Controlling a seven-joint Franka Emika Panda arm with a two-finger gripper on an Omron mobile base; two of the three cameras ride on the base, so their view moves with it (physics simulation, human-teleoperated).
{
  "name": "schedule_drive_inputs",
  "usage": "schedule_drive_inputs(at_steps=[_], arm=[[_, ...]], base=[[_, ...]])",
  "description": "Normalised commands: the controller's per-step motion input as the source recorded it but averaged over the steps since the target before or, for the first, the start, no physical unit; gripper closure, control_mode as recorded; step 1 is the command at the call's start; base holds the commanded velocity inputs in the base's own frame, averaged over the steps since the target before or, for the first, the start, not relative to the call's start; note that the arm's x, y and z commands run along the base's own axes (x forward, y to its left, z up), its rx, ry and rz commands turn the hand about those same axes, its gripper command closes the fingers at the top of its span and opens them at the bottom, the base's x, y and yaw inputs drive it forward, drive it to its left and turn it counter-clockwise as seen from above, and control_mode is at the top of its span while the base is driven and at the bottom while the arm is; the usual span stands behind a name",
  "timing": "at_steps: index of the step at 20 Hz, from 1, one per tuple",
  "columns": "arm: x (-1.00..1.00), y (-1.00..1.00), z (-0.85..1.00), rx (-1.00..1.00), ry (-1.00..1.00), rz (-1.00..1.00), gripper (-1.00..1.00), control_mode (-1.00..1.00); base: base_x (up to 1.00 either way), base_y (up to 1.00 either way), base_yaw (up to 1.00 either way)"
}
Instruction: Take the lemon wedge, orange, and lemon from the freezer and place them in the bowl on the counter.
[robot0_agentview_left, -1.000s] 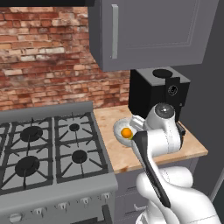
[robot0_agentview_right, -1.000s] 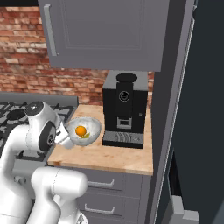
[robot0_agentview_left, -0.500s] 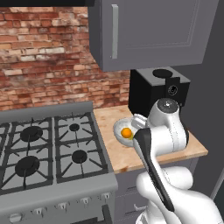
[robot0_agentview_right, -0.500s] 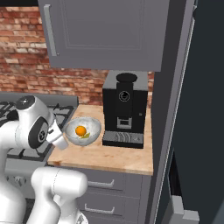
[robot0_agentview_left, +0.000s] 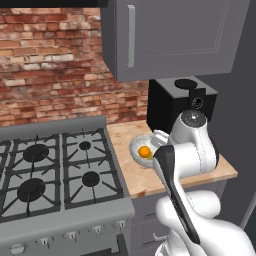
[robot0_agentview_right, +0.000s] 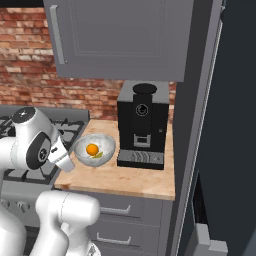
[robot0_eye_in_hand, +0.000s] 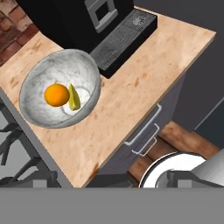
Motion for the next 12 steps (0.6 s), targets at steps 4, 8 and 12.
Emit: schedule_drive_inputs(at_steps=[4,8,12], arm=[[0.00,0.00,0.00,0.00,0.00,0.00,-1.00,-1.00],[0.00,0.00,0.00,0.00,0.00,0.00,-1.00,-1.00],[0.00,0.00,0.00,0.00,0.00,0.00,-1.00,-1.00]], base=[[0.00,0.00,0.00],[0.00,0.00,0.00],[0.00,0.00,0.00]])
